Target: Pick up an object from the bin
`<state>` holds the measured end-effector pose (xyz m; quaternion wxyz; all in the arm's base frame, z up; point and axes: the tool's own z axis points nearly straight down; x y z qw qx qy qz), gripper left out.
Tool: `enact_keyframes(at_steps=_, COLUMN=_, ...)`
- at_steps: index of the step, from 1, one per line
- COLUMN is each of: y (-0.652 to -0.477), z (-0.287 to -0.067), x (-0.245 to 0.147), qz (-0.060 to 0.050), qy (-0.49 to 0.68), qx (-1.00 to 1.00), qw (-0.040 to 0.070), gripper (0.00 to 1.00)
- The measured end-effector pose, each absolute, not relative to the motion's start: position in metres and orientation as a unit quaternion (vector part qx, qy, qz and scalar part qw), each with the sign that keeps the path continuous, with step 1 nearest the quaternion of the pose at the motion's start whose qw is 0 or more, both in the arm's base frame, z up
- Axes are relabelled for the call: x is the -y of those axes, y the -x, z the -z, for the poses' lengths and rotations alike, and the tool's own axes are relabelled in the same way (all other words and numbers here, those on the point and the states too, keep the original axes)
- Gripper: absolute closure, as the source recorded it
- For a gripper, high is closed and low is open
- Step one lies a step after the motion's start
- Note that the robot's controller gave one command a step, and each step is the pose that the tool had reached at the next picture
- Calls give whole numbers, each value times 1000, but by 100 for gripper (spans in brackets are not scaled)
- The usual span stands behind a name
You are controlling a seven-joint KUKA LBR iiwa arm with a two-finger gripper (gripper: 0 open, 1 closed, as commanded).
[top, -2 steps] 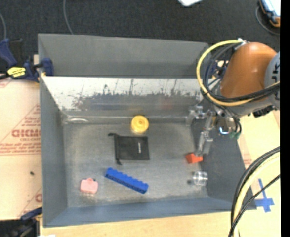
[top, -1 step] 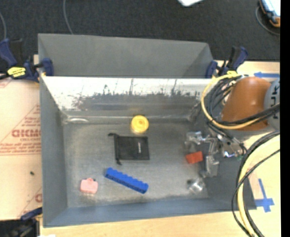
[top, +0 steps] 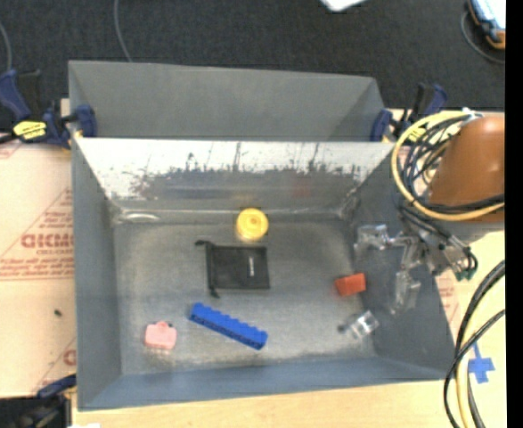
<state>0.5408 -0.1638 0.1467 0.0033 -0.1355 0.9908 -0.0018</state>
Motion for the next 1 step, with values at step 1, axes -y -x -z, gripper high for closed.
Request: enact_keyframes(at_steps=1, y=-577, z=-100, x=162, qz=-2, qy=240, qx=-971, qw=2, gripper=0)
